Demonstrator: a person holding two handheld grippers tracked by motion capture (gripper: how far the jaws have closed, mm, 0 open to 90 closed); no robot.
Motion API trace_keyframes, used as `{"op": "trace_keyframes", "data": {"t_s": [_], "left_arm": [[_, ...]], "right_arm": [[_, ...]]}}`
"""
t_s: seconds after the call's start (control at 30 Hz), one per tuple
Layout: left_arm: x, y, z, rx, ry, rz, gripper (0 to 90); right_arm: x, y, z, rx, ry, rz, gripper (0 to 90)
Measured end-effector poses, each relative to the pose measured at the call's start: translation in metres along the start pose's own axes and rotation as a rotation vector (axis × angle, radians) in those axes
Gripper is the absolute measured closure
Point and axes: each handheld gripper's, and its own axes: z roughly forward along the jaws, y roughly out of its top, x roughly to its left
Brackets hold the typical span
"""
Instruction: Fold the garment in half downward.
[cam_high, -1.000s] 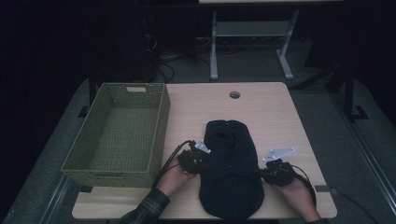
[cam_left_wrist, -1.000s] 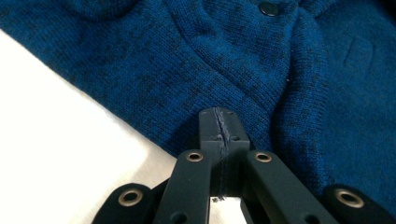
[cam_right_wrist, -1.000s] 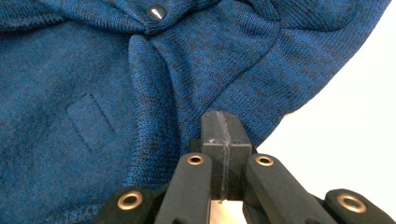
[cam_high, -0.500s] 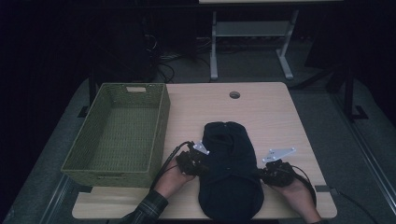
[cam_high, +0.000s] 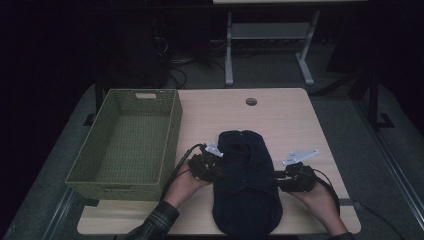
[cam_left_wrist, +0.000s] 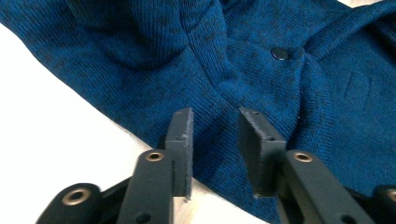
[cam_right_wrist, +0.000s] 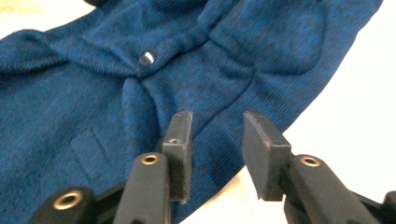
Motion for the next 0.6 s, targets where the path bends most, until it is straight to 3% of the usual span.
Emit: {"op": "trace_keyframes", "data": {"t_s": [0.27,0.6], "left_arm": [[0.009,0.013,-0.01,-0.016,0.02,0.004,54.2],[0.023,0.028,-0.018,-0.06,0.06,-0.011,53.5]], "right_arm": [[-0.012,0.013,-0.002,-0.011,0.008,0.008,55.8],[-0.033,0.037,-0.001,-0.021,-0.006,0.009,54.3]]}}
